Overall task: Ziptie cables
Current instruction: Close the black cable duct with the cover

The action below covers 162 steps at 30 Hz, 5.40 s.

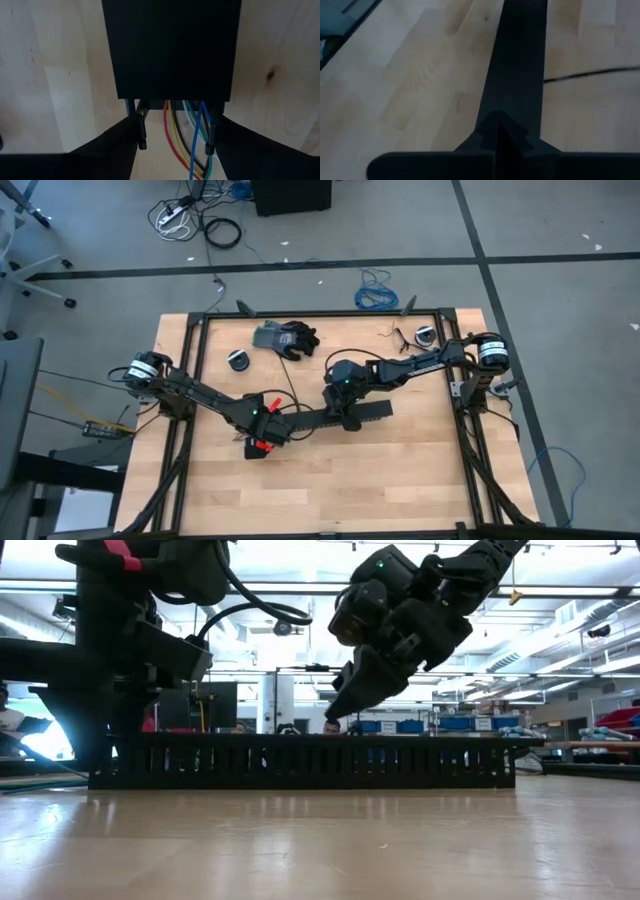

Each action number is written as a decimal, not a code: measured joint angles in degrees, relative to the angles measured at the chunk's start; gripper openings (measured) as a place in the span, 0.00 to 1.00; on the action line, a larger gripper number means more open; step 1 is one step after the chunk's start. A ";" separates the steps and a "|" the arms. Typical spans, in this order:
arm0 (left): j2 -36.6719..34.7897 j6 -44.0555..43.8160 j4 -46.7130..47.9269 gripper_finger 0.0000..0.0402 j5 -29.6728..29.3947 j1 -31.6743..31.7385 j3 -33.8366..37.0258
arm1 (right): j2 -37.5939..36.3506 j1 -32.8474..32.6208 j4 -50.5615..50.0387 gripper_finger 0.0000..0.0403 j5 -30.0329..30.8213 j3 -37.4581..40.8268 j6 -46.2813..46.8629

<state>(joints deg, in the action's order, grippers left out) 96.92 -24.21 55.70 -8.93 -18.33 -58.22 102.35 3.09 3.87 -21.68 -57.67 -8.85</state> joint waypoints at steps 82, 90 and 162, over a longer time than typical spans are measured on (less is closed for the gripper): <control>-12.02 -31.48 1.72 0.61 -0.36 -4.63 13.03 | 5.77 -0.09 2.96 0.00 0.78 1.42 1.42; -12.35 -26.18 -0.84 0.23 4.33 -4.63 13.00 | 5.80 0.04 3.66 0.00 0.85 1.53 2.68; -12.28 0.13 -20.92 0.00 -0.88 -2.71 18.40 | 10.08 0.27 17.76 0.00 -1.72 1.45 7.02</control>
<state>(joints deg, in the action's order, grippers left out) 84.64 -24.08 34.79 -9.80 -21.04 -39.81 112.42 3.36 21.63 -23.40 -56.23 -1.83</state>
